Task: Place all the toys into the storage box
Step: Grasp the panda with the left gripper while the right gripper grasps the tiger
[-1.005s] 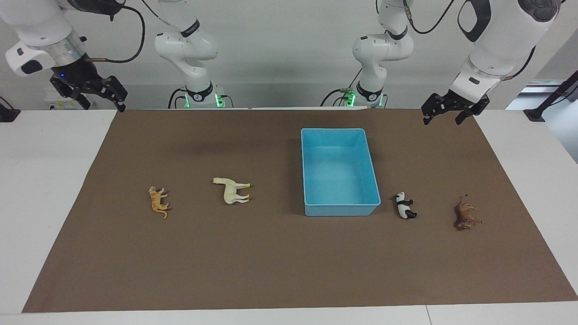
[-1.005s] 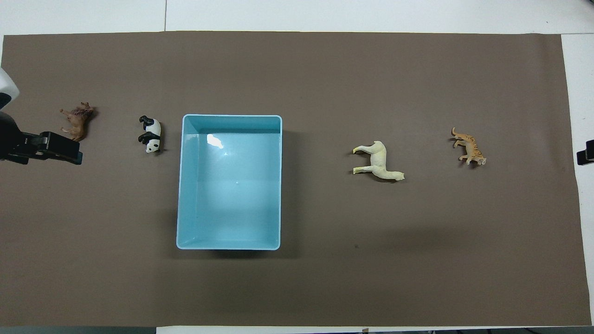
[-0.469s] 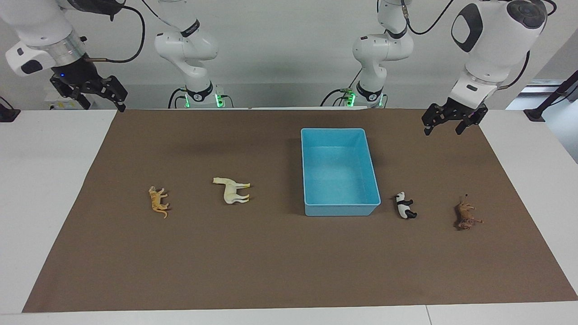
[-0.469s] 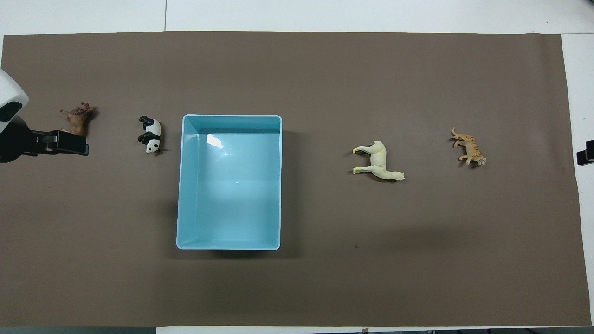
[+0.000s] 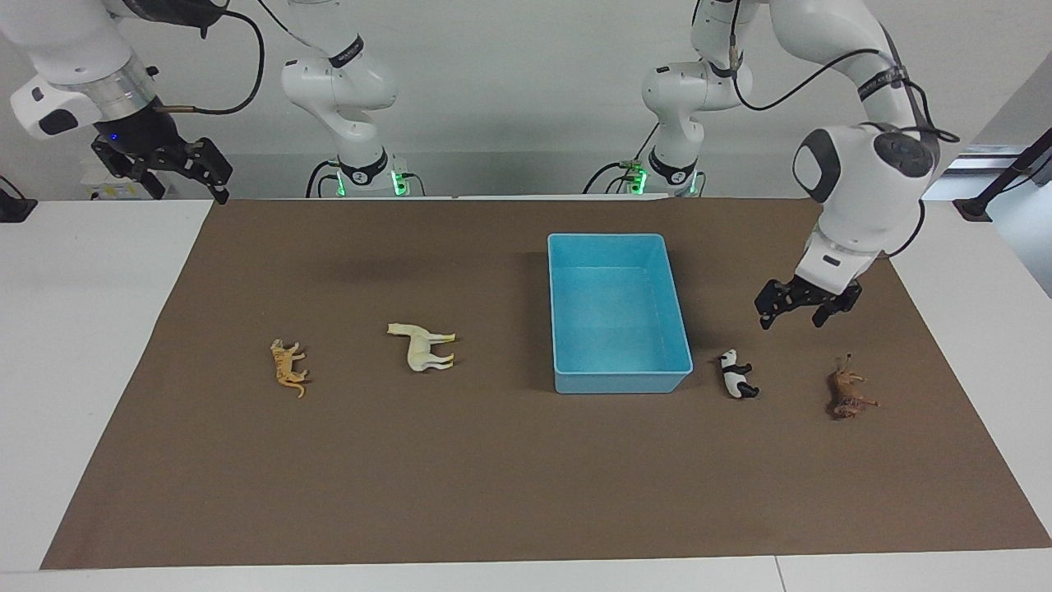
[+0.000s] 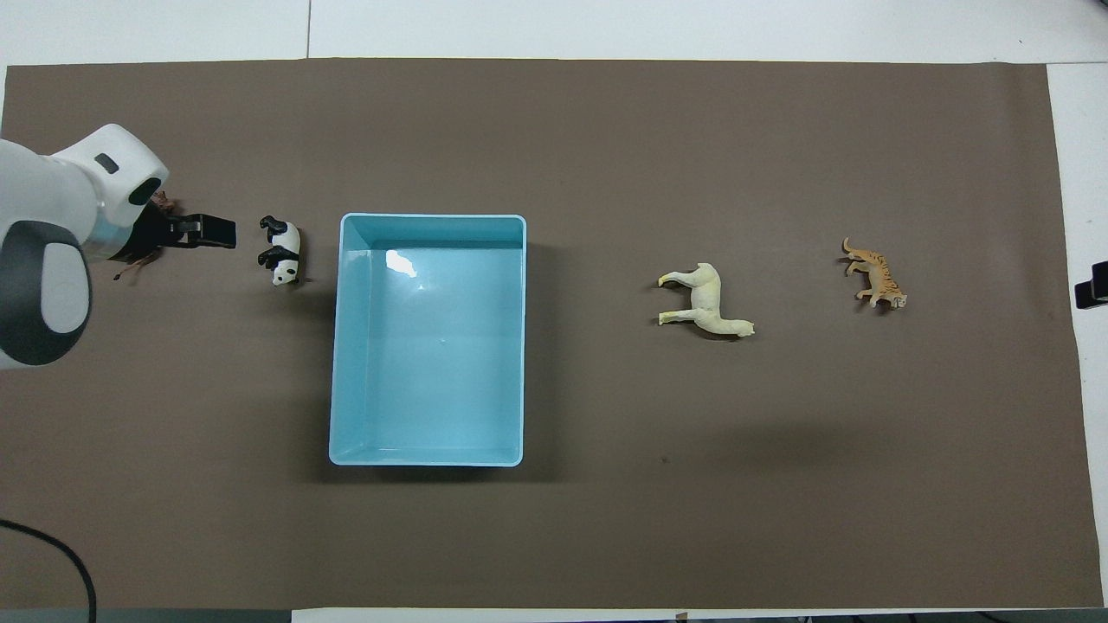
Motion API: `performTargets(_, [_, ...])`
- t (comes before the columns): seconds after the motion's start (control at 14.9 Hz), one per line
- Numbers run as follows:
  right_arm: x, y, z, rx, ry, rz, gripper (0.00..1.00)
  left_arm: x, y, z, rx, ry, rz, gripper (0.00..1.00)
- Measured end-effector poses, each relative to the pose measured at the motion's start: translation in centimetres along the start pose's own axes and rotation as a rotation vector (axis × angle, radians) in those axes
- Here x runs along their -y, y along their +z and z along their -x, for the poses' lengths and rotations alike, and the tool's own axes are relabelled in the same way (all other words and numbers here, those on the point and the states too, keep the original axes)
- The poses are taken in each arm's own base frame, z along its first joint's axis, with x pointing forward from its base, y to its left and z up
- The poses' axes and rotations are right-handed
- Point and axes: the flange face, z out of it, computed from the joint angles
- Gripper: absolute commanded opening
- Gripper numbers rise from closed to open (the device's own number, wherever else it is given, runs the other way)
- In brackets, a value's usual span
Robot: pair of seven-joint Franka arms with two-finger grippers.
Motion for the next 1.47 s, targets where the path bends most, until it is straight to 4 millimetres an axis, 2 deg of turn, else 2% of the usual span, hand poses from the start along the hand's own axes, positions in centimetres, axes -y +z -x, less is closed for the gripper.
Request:
performTargets(0.13, [0.2, 0.5, -0.2, -0.004, -0.004, 0.0, 1.0, -0.3, 3.1, -0.7, -0.007, 0.005, 0.005, 1.0])
performTargets(0.27, [0.5, 2.2, -1.2, -0.03, -0.011, 0.002, 1.0, -0.8, 5.1, -0.9, 0.005, 0.013, 0.01, 1.0])
performTargets(0.4, [1.0, 6.1, -2.8, -0.046, -0.032, 0.005, 1.0, -1.8, 7.0, -0.8, 0.026, 0.027, 0.015, 1.0])
performTargets(0.6, [1.4, 13.4, -5.9, -0.034, -0.083, 0.012, 1.0, -3.0, 9.0, -0.7, 0.045, 0.046, 0.02, 1.0])
performTargets(0.87, [4.5, 21.3, -9.3, -0.09, -0.146, 0.025, 1.0, -3.2, 10.3, 0.0, 0.073, 0.049, 0.021, 0.87])
performTargets(1.01, [5.4, 25.3, -9.5, -0.13, -0.184, 0.029, 1.0, -3.5, 10.9, 0.4, 0.086, 0.054, 0.021, 0.7])
performTargets(1.07, [5.4, 26.8, -9.5, -0.135, -0.216, 0.032, 1.0, -3.6, 11.0, 0.5, 0.09, 0.056, 0.022, 0.58])
performTargets(1.14, [5.2, 28.1, -9.4, -0.131, -0.251, 0.035, 1.0, -3.6, 11.2, 0.7, 0.093, 0.057, 0.022, 0.42])
performTargets(1.27, [4.9, 29.7, -9.4, -0.123, -0.285, 0.038, 1.0, -3.6, 11.2, 0.7, 0.094, 0.057, 0.022, 0.2])
performTargets(1.47, [4.4, 31.4, -9.1, -0.104, -0.311, 0.039, 1.0, -3.5, 10.9, 0.4, 0.092, 0.055, 0.021, 0.19])
